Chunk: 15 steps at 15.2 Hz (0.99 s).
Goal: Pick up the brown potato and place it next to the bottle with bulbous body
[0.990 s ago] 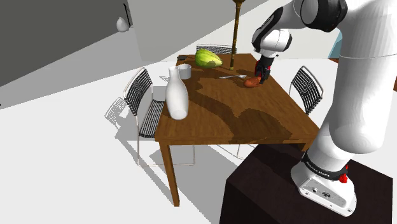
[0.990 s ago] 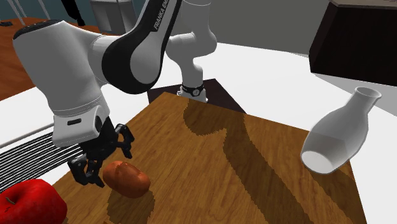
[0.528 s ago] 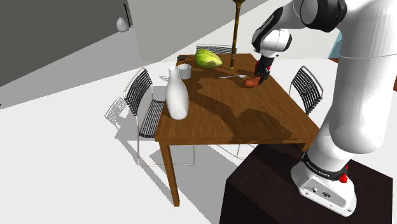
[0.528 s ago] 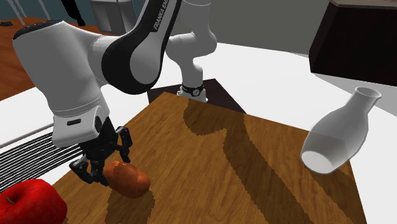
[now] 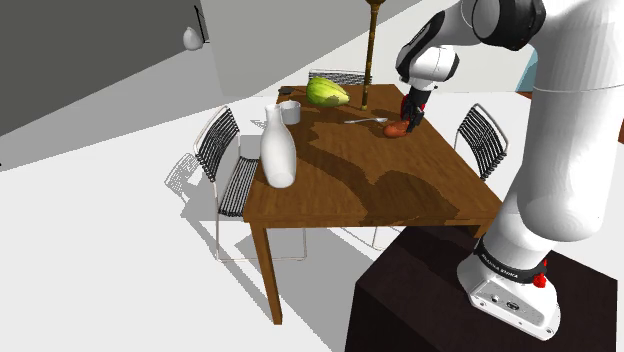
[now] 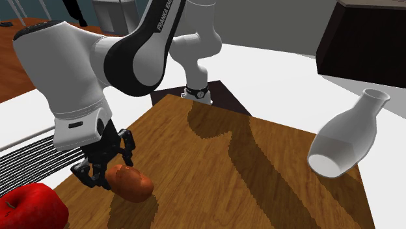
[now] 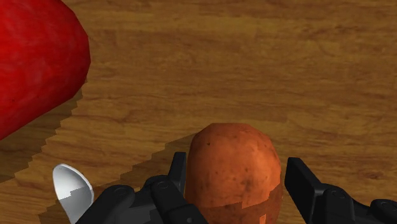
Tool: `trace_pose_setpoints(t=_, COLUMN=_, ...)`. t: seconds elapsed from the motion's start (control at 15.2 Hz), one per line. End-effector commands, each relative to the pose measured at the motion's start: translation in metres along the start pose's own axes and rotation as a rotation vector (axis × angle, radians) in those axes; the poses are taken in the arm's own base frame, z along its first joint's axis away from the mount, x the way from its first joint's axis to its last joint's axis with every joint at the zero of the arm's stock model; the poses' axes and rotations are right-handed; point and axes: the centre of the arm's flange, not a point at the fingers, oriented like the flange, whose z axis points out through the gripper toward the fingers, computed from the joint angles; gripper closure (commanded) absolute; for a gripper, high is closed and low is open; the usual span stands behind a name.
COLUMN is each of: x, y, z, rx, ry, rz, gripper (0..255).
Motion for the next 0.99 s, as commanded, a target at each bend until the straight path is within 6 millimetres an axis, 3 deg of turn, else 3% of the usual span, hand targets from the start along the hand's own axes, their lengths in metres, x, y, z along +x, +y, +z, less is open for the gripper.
trace_pose_setpoints(t=0.0, x=0.0, y=0.0, z=0.0, rx=0.001, ry=0.0, rz=0.0, gripper=255)
trace_pose_setpoints(t=0.92, x=0.009, y=0.005, z=-0.073, rx=0.001, ry=0.0, rz=0.0, gripper=255)
